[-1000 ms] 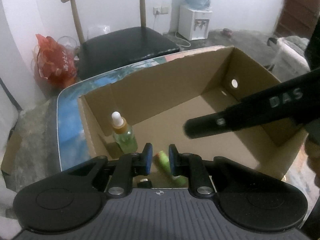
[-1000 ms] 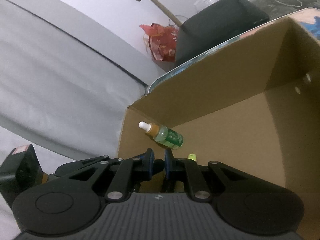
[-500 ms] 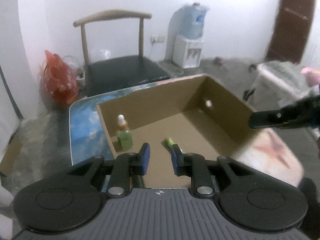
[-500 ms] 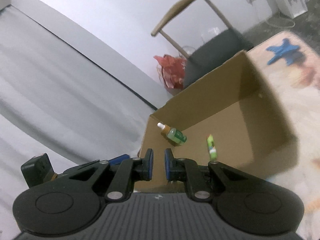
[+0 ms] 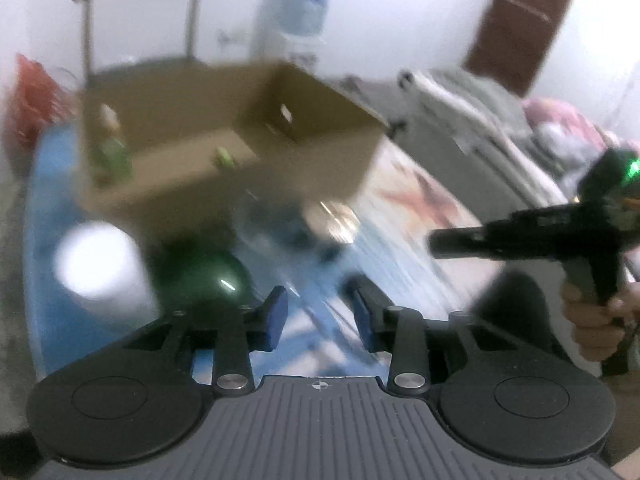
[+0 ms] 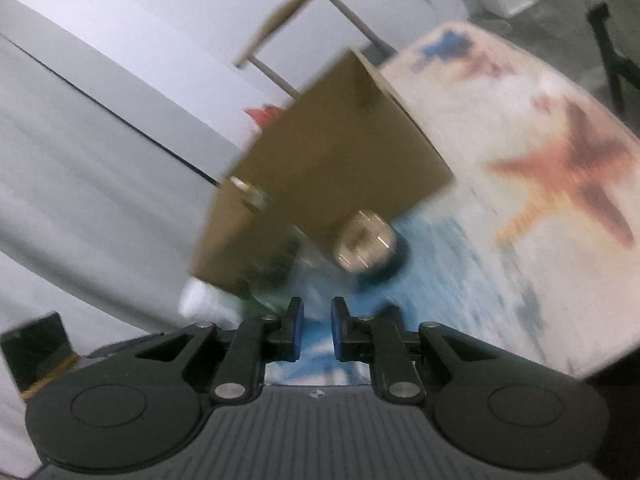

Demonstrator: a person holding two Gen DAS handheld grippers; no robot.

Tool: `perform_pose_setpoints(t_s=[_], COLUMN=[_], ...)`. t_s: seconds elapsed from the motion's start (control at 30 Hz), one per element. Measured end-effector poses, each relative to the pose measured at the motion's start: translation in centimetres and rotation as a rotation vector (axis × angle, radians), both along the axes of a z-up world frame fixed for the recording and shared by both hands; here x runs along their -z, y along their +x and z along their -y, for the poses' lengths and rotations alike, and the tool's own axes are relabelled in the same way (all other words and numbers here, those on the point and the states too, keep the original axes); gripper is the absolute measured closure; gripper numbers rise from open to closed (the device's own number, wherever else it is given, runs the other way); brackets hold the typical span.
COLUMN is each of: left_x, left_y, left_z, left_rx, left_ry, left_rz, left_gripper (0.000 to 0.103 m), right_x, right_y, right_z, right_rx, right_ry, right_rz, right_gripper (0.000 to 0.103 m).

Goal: Organize rigid objects
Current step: 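Return the right tool and grasp the black oval case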

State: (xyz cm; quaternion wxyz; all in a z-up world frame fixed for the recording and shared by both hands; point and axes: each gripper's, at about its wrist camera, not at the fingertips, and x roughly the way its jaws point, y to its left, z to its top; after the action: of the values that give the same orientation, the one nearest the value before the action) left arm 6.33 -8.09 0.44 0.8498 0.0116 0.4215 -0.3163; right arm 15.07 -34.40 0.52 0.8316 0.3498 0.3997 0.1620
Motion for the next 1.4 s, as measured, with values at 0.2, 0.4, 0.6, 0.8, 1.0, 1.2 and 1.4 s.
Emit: perform_pose_setpoints(t_s=[0.2, 0.4, 0.6, 0.8, 1.0, 1.2, 1.4], left_x=[4.1, 6.2, 7.6, 7.5, 7.5, 7.4, 7.1], left_y=[0.5, 1.7, 2.6, 3.0, 3.2, 3.0, 2.5], left_z=[4.3, 7.3, 7.7, 7.6, 7.6, 7.8, 7.6], left_rx=[0.08, 0.109, 0.116, 0.112, 0.114, 0.103, 0.121], left_ry=[0.022, 0.042, 0.063, 0.066, 0.069, 0.115, 0.112], left_rz=[-0.097, -0.125, -0.161, -0.138, -0.125, -0.075, -0.056], left_gripper=[0.066, 0.066, 0.066, 0.06, 0.06, 0.068, 0.071], right_x=[2.8, 4.7, 6.7, 7.5, 7.6, 8.5, 8.0], right_y=[-0.1, 0.9, 2.2, 2.9, 3.6, 4.3, 3.6], right_z=[-0.1, 0.0, 0.0, 0.2, 0.0, -0.3, -0.2], right_rx=[-0.014, -0.021, -0.028, -0.043, -0.067, -0.051, -0.028], right_ry=[-0.031, -0.032, 0.025, 0.095, 0.15, 0.164, 0.151], right_rz=[-0.066, -0.093, -0.128, -0.118, -0.102, -0.123, -0.12], right_gripper=[0.087, 0.087, 0.087, 0.086, 0.086, 0.086, 0.087])
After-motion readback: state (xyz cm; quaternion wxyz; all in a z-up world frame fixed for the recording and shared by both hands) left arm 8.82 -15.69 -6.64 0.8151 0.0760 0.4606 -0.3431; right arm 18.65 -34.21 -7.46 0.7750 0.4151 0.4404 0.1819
